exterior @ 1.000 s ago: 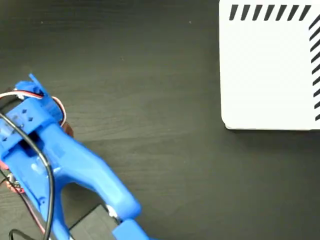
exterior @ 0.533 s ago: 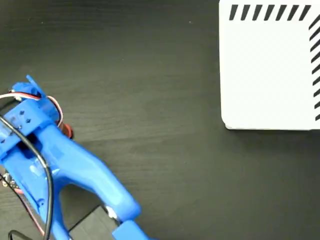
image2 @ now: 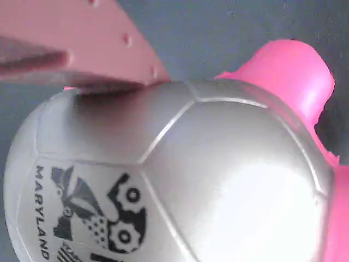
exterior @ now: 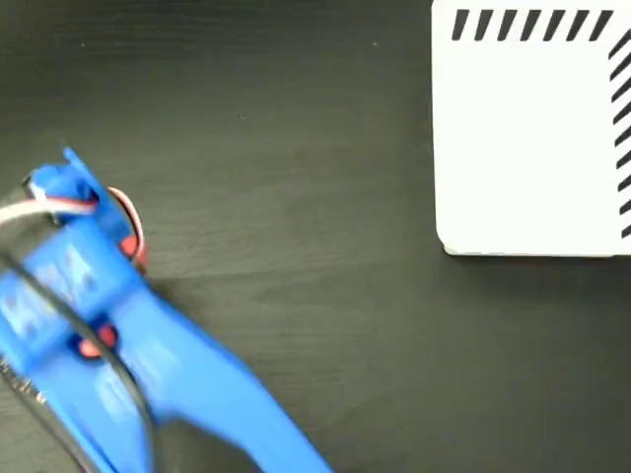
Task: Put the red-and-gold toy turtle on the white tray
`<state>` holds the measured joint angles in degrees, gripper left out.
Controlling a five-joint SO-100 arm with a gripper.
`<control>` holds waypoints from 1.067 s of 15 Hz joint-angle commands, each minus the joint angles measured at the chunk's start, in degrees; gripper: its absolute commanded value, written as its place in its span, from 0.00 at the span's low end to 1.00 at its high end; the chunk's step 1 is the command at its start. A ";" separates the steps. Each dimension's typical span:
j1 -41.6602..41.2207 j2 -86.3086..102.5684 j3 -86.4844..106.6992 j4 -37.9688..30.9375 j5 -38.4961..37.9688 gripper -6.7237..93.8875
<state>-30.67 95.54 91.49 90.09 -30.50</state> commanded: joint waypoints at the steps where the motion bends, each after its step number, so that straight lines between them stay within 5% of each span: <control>1: 0.70 12.04 -6.15 4.83 3.43 0.07; 7: 24.08 15.47 -15.12 7.03 11.51 0.07; 16: 57.48 -8.26 -36.83 9.05 18.90 0.07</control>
<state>22.68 87.98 61.44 98.79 -11.69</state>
